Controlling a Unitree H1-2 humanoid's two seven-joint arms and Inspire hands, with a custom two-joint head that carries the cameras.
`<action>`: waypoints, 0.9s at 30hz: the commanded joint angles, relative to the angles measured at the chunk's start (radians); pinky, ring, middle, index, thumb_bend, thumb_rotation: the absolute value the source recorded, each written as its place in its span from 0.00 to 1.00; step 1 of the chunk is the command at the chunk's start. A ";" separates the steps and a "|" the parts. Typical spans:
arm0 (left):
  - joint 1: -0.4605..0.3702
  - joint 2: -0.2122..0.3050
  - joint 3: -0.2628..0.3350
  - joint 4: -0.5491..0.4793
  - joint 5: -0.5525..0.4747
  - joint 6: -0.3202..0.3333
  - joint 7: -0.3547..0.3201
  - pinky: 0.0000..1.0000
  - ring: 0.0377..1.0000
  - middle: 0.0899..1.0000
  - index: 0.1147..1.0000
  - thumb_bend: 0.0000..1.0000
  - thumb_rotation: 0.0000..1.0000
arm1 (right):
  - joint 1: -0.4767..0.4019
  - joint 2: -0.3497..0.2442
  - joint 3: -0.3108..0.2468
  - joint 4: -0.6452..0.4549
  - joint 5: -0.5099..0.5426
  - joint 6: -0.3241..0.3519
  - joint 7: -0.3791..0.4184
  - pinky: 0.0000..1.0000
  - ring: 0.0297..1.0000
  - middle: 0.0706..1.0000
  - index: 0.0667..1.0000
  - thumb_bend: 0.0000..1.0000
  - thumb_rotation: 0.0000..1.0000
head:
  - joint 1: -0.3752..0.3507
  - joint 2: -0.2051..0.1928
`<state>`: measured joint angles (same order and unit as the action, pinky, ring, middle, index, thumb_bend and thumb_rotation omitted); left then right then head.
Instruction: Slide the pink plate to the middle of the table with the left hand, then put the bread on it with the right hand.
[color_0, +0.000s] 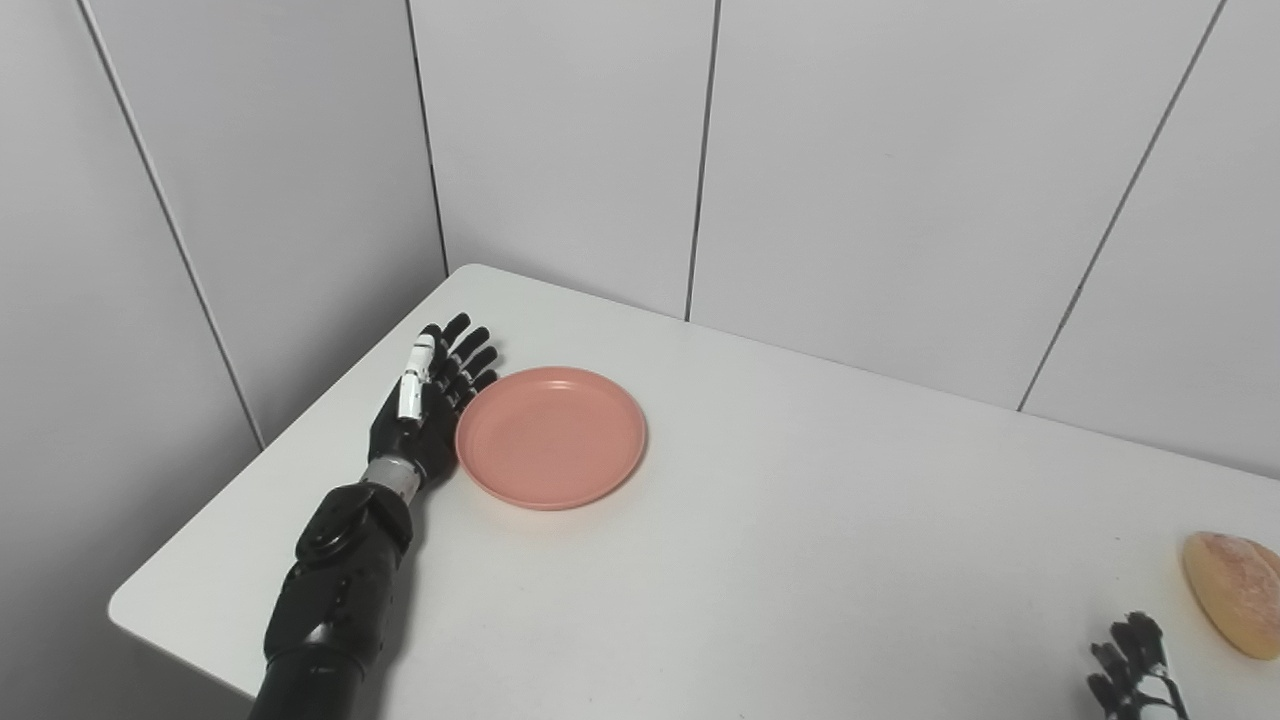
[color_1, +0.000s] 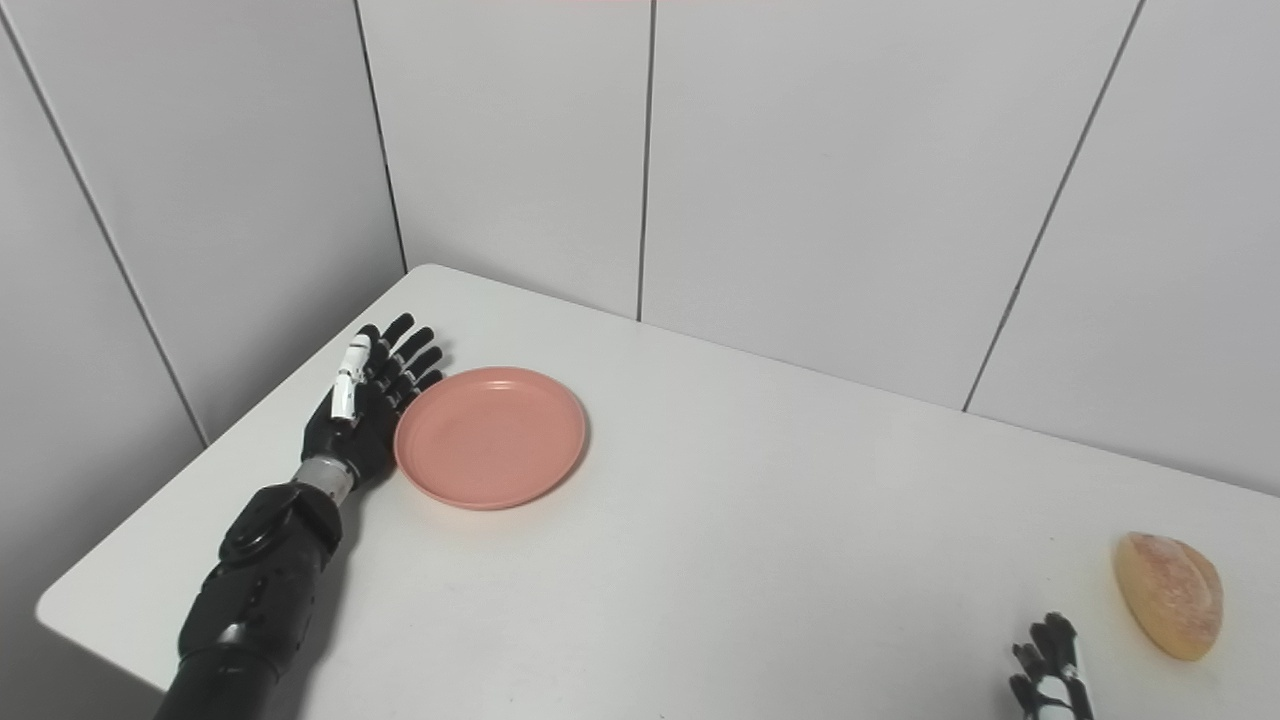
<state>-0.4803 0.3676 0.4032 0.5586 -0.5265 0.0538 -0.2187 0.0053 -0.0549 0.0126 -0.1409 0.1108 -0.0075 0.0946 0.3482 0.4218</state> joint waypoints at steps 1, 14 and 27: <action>-0.004 -0.021 -0.014 0.041 0.009 0.010 -0.007 0.93 0.91 0.90 0.88 0.32 1.00 | -0.005 0.004 0.000 -0.035 -0.003 0.002 -0.004 1.00 1.00 1.00 1.00 0.19 1.00 | -0.009 0.003; -0.013 -0.097 -0.056 -0.012 -0.001 0.058 -0.006 0.90 0.90 0.90 0.89 0.35 1.00 | -0.010 0.017 0.012 -0.029 -0.052 -0.025 -0.015 1.00 1.00 1.00 1.00 0.19 1.00 | -0.071 0.032; 0.034 -0.198 -0.142 -0.165 0.039 0.145 0.049 0.87 0.87 0.86 0.84 0.34 1.00 | -0.014 0.028 0.016 -0.015 -0.066 -0.038 -0.025 1.00 0.99 1.00 1.00 0.23 1.00 | -0.108 0.058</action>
<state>-0.4667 0.1882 0.2799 0.3938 -0.5011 0.1448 -0.1896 0.0062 -0.0272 0.0302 -0.1419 0.0516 -0.0070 0.0741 0.2409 0.4801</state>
